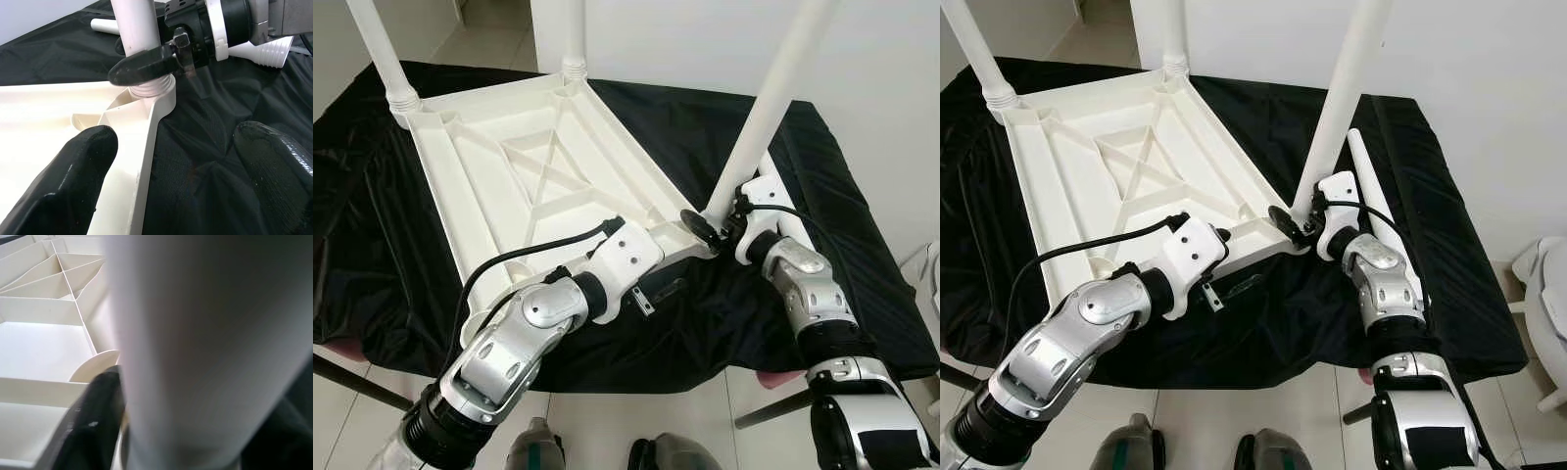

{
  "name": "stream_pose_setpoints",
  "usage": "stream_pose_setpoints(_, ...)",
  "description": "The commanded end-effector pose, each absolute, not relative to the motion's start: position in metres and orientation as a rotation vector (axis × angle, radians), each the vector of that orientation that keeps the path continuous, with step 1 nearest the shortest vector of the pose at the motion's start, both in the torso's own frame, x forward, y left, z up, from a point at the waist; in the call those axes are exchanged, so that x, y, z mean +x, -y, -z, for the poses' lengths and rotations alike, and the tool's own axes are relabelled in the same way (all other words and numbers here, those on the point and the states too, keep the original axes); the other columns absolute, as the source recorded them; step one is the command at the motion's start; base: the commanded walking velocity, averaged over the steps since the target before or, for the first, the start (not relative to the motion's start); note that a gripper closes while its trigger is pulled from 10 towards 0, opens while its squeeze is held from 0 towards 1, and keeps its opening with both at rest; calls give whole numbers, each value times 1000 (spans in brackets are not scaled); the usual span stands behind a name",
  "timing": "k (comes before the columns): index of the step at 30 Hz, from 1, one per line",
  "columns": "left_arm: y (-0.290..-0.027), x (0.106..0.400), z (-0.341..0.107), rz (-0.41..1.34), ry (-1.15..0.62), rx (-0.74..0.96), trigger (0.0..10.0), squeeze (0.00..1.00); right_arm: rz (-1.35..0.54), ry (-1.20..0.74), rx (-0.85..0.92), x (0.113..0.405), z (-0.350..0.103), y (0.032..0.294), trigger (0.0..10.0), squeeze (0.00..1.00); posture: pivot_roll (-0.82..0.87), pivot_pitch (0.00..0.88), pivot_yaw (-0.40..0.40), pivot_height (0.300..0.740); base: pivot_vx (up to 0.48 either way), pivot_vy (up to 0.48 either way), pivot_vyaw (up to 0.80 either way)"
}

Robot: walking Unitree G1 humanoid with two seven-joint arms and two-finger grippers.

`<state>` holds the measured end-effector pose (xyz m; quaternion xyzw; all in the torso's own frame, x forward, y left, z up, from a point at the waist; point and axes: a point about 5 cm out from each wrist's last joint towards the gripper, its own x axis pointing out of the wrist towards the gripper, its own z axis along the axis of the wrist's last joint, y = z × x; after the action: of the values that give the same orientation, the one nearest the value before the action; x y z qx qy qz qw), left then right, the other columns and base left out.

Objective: Building children table

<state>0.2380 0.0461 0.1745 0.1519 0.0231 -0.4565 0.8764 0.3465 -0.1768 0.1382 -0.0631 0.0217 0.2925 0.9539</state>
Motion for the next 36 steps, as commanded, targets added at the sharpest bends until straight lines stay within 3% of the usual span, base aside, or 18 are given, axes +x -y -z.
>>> stream_pose_setpoints(1,-47,237,-175,975,-50,324,10000,0,-639,-63,-128,347,-134,174,0,0,56,30,-60,740,0,0,0)
stream_pose_setpoints(9,-47,236,-175,983,-52,327,10000,0,-642,-75,-107,345,-127,181,0,0,54,34,-55,740,0,0,0)
stream_pose_setpoints(10,-47,236,-175,985,-53,327,10000,0,-629,-77,-102,346,-126,182,1961,0,52,34,-53,740,0,0,0)
stream_pose_setpoints(12,-47,236,-175,986,-53,327,10000,0,-621,-78,-100,346,-125,182,1961,0,52,34,-53,740,0,0,0)
stream_pose_setpoints(13,-47,235,-175,988,-54,327,10000,0,-595,-86,-85,346,-125,182,10000,0,51,36,-51,740,0,0,0)
stream_pose_setpoints(22,-46,234,-175,994,-55,327,10000,0,-510,-72,-46,347,-128,180,10000,0,49,37,-50,740,0,0,0)
stream_pose_setpoints(29,-45,233,-173,999,-61,320,10000,0,-177,-82,-8,343,-127,161,10000,0,48,35,-59,740,0,0,0)
stream_pose_setpoints(32,-45,233,-173,999,-61,320,10000,0,-154,-82,-1,342,-126,160,10000,0,48,35,-59,740,0,0,0)
stream_pose_setpoints(35,-44,232,-173,1000,-61,318,10000,0,77,-88,12,332,-123,162,10000,0,52,25,-69,740,0,0,0)
stream_pose_setpoints(36,-44,232,-173,1000,-61,318,10000,0,77,-88,12,332,-123,162,10000,0,52,25,-69,740,0,0,0)
